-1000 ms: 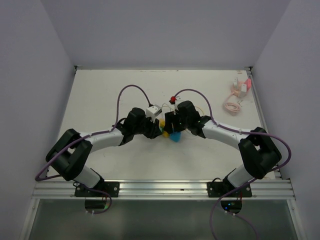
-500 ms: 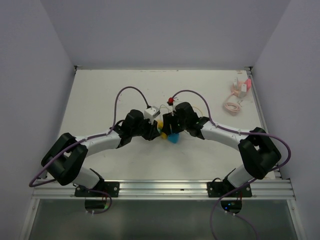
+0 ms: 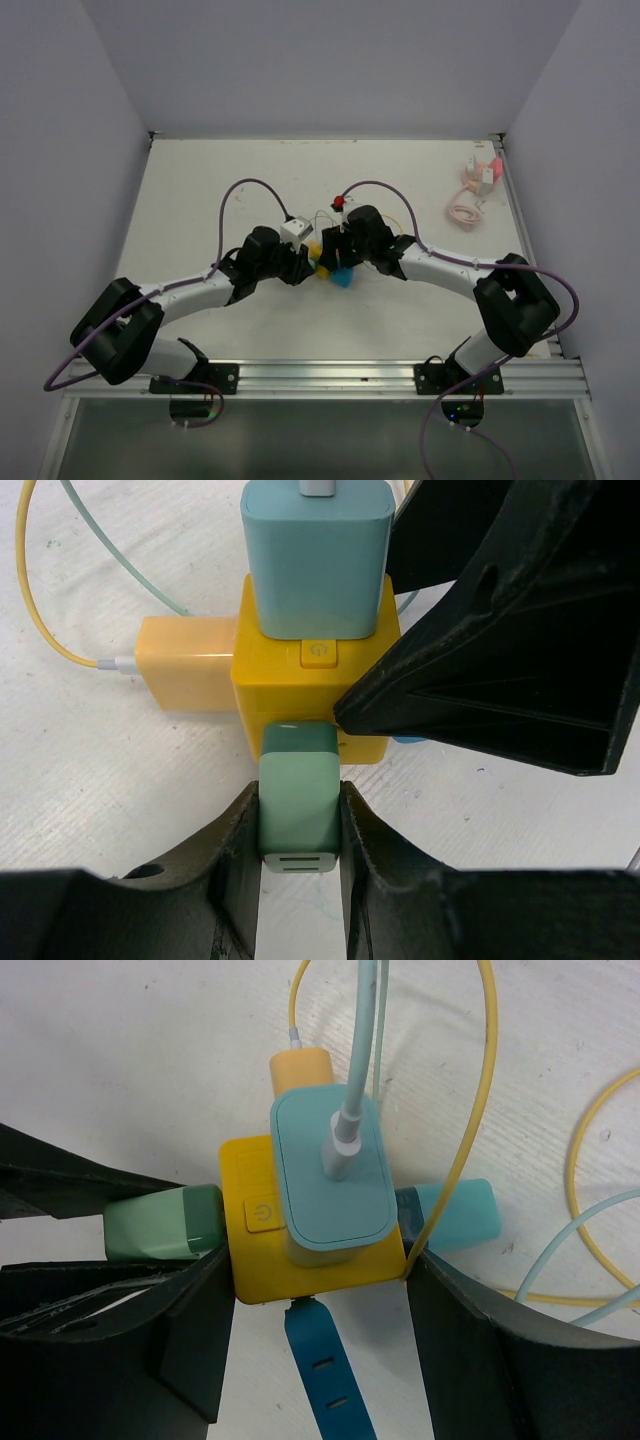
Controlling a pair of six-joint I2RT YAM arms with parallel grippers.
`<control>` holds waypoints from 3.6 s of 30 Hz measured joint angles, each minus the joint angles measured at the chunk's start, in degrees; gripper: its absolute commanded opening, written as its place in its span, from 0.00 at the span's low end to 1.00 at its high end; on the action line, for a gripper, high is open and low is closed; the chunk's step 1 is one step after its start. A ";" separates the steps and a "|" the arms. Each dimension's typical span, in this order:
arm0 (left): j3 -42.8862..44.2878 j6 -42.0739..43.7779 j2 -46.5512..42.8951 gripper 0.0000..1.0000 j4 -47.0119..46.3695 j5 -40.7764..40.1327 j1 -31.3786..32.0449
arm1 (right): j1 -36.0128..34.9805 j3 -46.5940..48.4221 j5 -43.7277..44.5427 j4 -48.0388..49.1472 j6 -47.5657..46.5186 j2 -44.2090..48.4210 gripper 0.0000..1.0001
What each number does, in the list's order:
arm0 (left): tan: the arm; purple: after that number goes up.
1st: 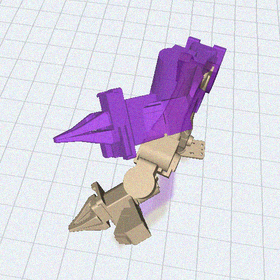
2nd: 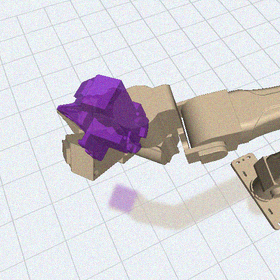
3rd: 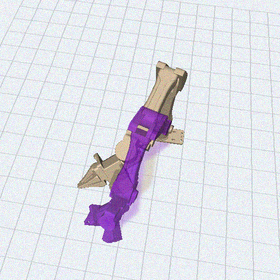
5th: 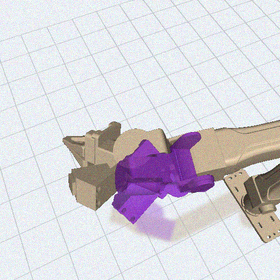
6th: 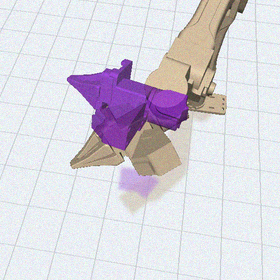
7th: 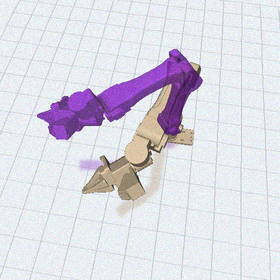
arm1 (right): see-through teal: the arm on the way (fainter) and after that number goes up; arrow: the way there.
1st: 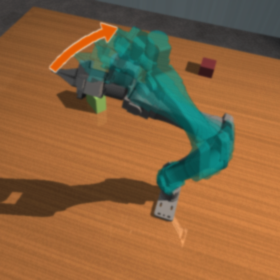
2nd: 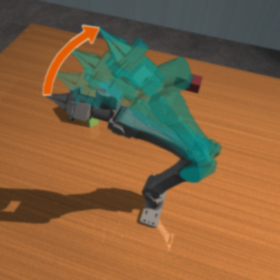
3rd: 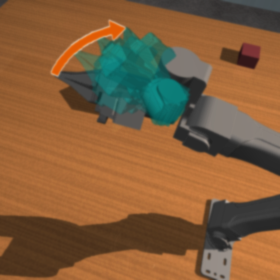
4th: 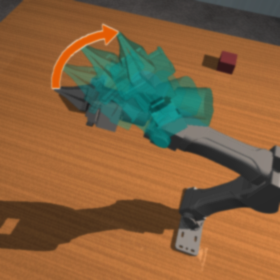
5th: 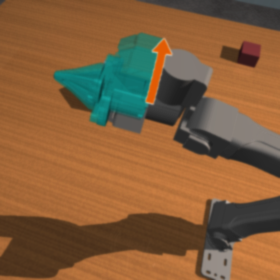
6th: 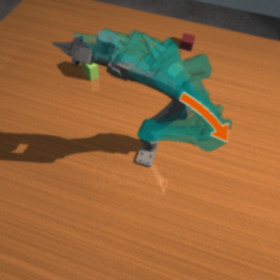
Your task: Pull the plug off the socket
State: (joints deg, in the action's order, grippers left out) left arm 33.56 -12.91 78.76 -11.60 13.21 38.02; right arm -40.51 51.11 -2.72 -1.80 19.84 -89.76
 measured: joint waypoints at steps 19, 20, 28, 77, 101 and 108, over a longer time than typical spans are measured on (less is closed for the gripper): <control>0.11 -3.08 -4.39 0.00 4.81 2.51 1.11 | 4.26 -0.33 12.31 3.17 -2.73 -1.03 0.00; 0.35 -3.34 -4.59 0.00 5.44 1.84 0.94 | 4.26 -0.33 12.20 3.19 -2.95 -1.03 0.00; 7.50 -6.49 -0.42 0.00 7.69 1.55 -12.46 | 4.35 -0.33 10.56 2.64 -4.39 -0.63 0.00; 9.03 -36.02 7.56 1.00 5.66 6.25 -19.37 | 3.39 -3.32 -3.78 1.90 -7.96 1.95 0.00; 9.18 -56.98 19.76 0.79 -9.35 -2.47 -8.20 | 1.73 -5.95 -6.03 6.99 -5.22 2.10 0.00; 5.88 -60.41 20.59 0.64 -14.58 -3.61 -7.56 | 1.62 -7.04 -6.08 8.70 -4.42 2.38 0.00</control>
State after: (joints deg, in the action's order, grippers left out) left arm 39.44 -73.32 99.35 -26.17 9.61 30.46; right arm -38.89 44.07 -8.80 6.90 15.42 -87.37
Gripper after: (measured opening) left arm 0.692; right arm 0.661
